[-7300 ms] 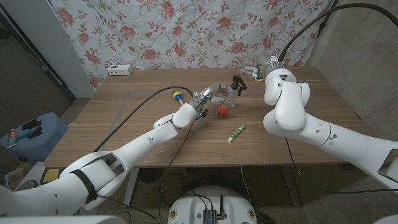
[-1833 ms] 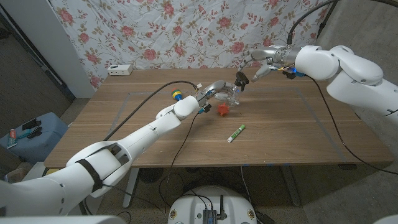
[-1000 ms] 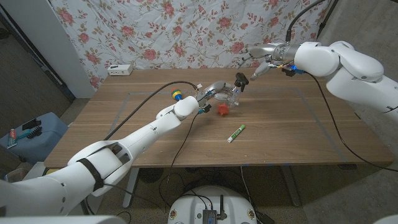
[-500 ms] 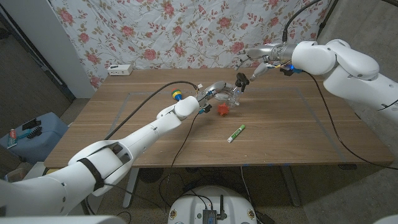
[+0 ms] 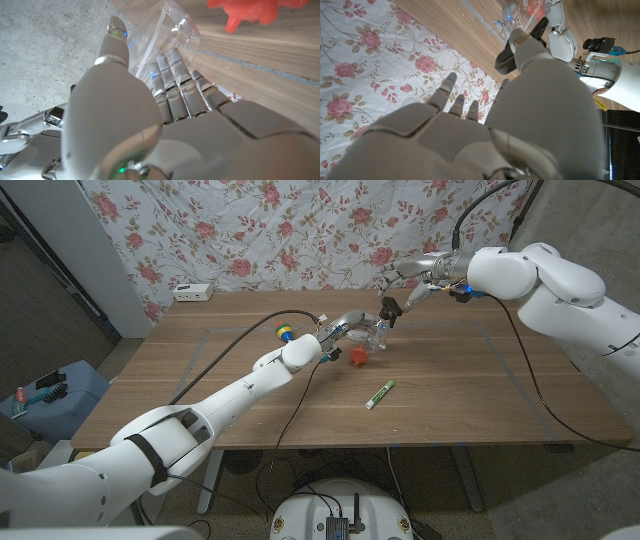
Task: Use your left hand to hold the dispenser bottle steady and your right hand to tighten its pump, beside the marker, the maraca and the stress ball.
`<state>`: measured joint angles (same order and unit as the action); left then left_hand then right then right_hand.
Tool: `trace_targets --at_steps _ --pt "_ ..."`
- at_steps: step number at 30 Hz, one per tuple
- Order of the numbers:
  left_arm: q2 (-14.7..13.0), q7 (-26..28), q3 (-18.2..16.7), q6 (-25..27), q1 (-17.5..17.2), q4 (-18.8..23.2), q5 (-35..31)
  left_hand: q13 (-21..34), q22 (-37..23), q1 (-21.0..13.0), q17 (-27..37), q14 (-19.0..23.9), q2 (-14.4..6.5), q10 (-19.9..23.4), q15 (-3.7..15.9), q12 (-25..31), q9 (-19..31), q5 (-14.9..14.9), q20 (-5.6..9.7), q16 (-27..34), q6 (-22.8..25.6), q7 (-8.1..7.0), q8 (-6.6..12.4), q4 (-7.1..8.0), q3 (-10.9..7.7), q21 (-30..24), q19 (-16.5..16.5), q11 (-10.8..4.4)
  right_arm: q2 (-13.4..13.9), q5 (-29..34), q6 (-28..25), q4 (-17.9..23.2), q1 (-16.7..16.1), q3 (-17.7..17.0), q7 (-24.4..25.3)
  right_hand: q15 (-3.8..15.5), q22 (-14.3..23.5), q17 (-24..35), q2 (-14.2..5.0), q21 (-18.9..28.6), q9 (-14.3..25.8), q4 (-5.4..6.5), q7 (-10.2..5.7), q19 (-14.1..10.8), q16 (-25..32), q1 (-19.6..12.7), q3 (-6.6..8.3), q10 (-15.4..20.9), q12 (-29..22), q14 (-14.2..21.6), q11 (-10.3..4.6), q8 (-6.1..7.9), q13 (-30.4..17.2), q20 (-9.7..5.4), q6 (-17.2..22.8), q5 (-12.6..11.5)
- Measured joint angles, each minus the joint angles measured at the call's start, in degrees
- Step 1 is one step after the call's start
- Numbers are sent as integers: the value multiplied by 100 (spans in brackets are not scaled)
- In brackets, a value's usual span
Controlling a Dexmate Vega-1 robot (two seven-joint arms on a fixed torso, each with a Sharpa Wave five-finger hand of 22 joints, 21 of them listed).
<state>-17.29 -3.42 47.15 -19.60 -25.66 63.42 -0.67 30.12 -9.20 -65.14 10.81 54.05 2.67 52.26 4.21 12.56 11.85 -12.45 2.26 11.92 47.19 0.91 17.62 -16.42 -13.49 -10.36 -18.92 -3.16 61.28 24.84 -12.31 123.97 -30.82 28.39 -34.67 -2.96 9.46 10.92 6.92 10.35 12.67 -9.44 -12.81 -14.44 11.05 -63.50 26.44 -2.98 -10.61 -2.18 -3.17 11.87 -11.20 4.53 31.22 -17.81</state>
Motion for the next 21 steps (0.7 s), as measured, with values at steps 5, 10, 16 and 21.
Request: trace_targets --at_steps 5,10,16,21 --pt "8 13 2 0 -1 0 -4 0 0 0 -1 16 0 0 -15 0 0 0 0 3 0 0 0 0 0 0 0 0 -15 0 -4 -22 21 28 -84 -21 0 15 -1 0 0 4 0 0 0 1 -4 0 0 -21 0 0 0 0 0 0" --pt "9 27 3 0 -9 -1 -11 1 0 0 -4 16 0 0 -16 0 0 0 0 22 0 0 0 0 0 0 0 0 -28 0 -48 -41 53 60 -163 -21 0 16 -1 0 0 28 0 0 0 1 -28 0 0 -21 0 0 0 0 0 0" --pt "9 44 7 1 -26 17 -22 4 0 0 1 16 0 0 -16 -1 -1 0 0 23 0 0 -1 -17 -17 0 0 -1 -47 1 -125 -52 100 107 -282 -13 0 15 -33 0 -14 75 0 -32 0 35 -75 -24 0 -29 24 0 0 -97 0 0" --pt "0 58 8 7 -40 42 -32 4 0 0 1 15 0 0 -15 -2 -1 0 0 23 0 0 -4 -17 -17 0 0 -1 -64 8 -180 -56 140 145 -358 10 0 15 -37 8 -15 100 0 -64 0 118 -100 -54 -21 -52 54 0 0 -208 0 1"
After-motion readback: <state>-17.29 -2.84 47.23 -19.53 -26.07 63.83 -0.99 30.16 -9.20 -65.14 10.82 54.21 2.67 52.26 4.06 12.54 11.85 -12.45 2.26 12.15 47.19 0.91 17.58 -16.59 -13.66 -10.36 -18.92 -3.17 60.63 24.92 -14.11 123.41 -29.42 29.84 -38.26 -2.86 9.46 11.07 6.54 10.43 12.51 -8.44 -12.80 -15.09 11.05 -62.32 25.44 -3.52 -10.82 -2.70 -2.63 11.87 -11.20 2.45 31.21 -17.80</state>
